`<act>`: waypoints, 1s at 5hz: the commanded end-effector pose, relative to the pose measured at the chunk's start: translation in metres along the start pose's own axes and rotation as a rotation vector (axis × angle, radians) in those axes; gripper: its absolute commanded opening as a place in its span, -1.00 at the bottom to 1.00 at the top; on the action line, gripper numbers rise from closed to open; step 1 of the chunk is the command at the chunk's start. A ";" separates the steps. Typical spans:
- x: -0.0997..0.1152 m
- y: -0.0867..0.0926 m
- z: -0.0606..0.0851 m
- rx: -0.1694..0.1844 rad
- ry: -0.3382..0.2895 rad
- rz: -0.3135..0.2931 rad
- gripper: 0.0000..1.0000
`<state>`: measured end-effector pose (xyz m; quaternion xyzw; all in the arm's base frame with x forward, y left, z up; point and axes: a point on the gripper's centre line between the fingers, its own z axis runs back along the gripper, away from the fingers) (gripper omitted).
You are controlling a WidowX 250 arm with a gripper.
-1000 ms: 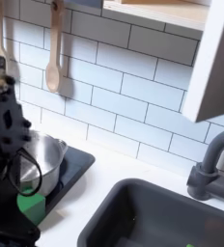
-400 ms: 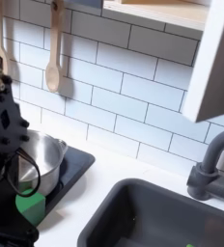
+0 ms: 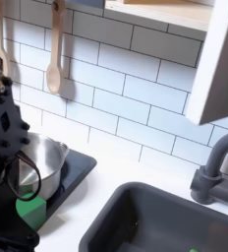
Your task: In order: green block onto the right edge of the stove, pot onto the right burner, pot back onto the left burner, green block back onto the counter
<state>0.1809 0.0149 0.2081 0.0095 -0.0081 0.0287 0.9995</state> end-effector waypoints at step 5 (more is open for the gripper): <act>0.053 0.011 -0.024 -0.009 -0.232 -0.038 1.00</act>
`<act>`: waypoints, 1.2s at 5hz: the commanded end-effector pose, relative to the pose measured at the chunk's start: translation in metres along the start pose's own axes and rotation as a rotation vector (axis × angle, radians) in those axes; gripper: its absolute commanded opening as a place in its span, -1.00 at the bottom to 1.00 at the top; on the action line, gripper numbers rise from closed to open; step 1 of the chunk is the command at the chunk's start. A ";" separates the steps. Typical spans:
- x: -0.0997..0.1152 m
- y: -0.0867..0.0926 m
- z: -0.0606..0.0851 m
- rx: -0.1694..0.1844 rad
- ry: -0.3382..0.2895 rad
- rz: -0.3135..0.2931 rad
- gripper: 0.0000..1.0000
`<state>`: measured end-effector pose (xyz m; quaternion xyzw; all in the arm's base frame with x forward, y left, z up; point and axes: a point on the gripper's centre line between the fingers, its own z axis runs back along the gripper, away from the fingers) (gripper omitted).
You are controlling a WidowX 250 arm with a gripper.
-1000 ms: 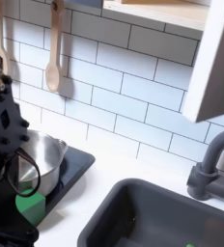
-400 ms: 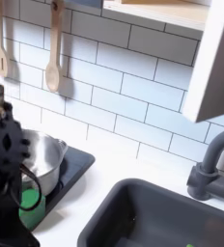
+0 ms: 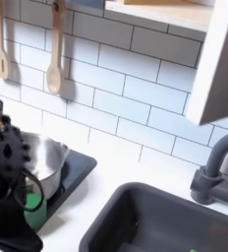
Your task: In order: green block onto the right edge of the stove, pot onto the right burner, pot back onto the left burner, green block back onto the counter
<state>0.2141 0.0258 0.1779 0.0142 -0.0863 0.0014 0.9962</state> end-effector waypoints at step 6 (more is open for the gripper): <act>0.123 0.040 0.037 0.035 -0.375 0.136 -1.00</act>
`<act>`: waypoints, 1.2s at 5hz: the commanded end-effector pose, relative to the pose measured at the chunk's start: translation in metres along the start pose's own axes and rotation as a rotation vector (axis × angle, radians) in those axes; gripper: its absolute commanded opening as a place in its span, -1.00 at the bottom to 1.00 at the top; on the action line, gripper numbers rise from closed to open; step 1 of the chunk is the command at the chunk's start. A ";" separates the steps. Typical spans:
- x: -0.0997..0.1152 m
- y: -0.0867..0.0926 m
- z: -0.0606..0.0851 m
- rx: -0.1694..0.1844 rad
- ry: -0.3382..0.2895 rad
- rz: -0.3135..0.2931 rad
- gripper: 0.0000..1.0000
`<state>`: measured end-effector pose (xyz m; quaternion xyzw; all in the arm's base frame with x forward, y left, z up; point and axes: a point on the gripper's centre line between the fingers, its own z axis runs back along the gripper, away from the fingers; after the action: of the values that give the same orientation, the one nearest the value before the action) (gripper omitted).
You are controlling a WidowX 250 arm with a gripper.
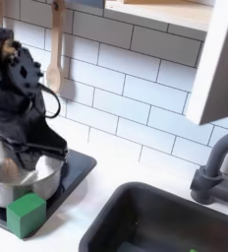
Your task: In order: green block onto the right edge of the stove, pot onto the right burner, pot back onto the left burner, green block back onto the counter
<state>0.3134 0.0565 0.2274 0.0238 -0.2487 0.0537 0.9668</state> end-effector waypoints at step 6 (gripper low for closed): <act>0.076 0.029 0.054 -0.019 -0.196 0.096 -1.00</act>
<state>0.3508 0.0874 0.3129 0.0091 -0.3448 0.0917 0.9341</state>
